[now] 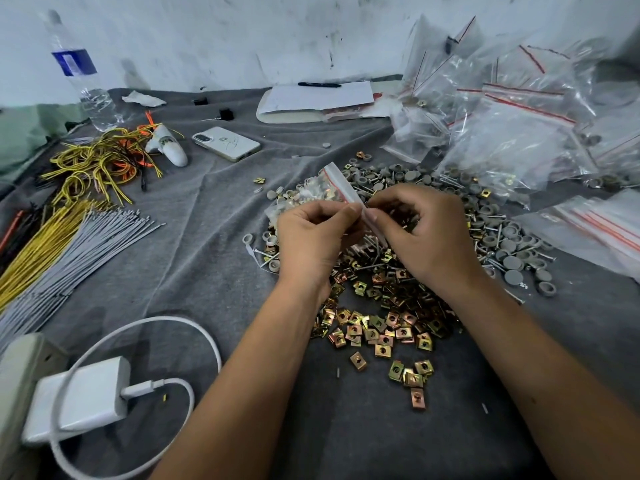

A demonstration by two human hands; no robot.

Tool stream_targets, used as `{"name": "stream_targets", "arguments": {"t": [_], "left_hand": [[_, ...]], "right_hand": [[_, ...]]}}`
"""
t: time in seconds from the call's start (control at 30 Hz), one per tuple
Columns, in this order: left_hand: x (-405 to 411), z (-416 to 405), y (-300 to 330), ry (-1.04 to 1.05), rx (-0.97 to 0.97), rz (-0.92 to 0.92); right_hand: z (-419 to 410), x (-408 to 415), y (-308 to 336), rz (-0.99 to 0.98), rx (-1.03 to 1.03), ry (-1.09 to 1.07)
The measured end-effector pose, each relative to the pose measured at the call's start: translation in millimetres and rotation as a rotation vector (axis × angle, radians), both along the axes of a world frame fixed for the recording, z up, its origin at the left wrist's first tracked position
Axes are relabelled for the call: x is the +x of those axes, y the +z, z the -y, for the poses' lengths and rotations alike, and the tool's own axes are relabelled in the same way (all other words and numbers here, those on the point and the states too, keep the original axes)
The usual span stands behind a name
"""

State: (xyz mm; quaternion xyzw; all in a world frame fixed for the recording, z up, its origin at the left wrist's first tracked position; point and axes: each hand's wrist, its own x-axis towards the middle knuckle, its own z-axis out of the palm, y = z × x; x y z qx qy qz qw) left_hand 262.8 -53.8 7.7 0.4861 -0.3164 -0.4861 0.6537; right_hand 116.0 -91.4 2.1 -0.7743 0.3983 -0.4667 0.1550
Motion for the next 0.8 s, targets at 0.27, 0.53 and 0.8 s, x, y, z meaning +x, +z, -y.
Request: {"name": "stream_targets", "arguments": {"t": [0.27,0.53,0.8], "left_hand": [[1.2,2.4,-1.9,0.140,-0.027,-0.067],[6.1,1.7,0.2,0.057,0.084,-0.044],[4.4,0.7,2.8,0.109,0.053,0.025]], "right_hand": [[-0.7,0.6,1.7,-0.135,-0.064,0.049],[-3.9,1.9,0.4,-0.191,-0.067,0.133],[-4.3,4.9,0.9,-0.120,-0.069,0.086]]}}
